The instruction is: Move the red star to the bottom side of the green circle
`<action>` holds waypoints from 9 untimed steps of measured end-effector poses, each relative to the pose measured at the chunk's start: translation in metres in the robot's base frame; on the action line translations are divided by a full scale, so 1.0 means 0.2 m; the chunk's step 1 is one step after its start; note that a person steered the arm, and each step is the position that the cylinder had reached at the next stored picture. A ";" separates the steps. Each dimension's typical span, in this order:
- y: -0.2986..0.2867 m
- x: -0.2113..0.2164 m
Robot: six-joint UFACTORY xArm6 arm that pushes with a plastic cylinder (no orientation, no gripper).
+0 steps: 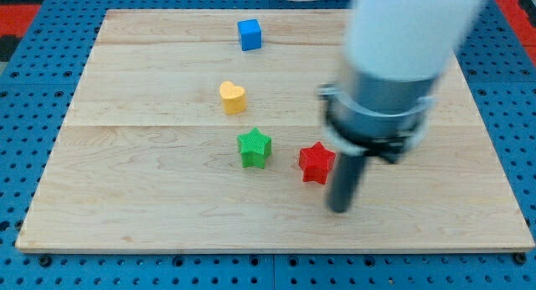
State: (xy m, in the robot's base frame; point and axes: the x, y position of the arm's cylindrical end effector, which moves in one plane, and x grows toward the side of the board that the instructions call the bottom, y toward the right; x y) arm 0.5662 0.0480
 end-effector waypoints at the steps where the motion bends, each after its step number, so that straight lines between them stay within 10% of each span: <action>1: -0.38 -0.10; 9: 0.26 -0.30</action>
State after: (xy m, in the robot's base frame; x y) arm 0.5059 0.0999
